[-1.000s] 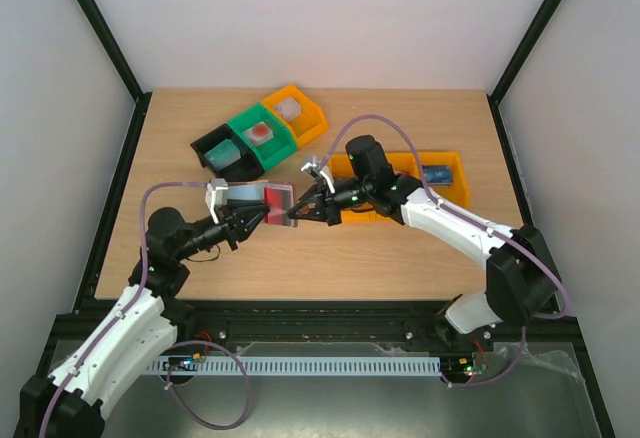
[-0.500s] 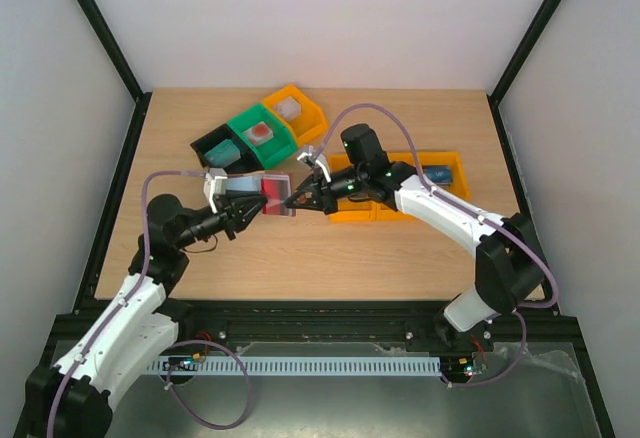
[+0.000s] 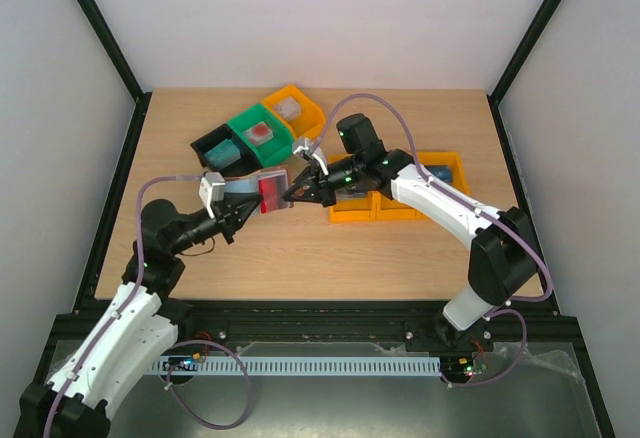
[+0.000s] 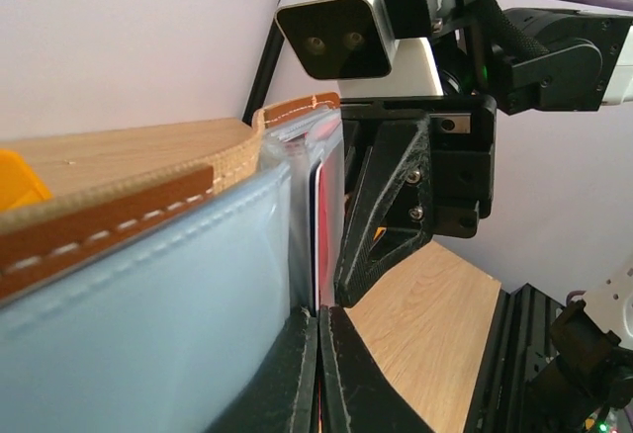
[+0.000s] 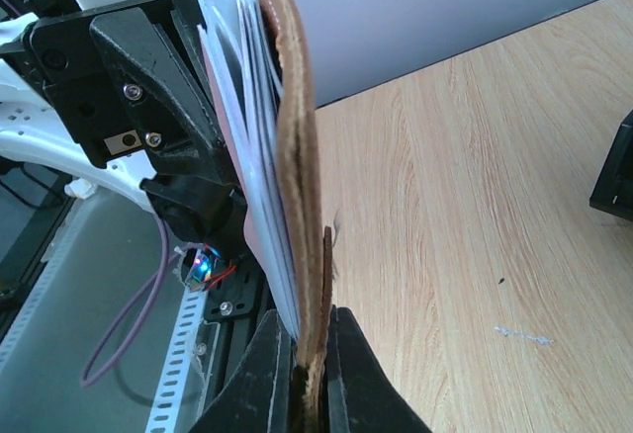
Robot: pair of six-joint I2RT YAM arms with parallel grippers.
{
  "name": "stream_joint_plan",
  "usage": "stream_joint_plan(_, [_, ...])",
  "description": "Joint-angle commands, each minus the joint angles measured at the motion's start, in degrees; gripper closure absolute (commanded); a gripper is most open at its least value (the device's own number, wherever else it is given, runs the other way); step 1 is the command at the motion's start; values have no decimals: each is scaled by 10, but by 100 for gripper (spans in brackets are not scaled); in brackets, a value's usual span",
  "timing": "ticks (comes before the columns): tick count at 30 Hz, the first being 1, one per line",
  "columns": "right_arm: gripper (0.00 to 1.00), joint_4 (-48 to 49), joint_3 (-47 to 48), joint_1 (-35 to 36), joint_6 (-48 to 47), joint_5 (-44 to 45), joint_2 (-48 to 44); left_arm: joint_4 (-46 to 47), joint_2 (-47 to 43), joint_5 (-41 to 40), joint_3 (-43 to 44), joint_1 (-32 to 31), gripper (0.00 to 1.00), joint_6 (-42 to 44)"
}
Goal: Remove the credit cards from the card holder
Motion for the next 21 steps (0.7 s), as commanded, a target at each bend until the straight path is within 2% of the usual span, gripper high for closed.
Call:
stream_joint_plan(1, [98, 18, 28, 27, -48, 22, -19, -19, -9, 89, 5, -29, 98, -4])
stream_joint_plan(8, [98, -30, 14, -8, -81, 12, -44, -39, -27, 100, -1, 22, 98, -18])
stream_joint_plan(16, [98, -57, 17, -9, -102, 6, -42, -29, -22, 105, -1, 30, 98, -20])
stream_joint_plan(21, [98, -14, 16, 5, -54, -15, -33, 48, -16, 92, -27, 13, 98, -57])
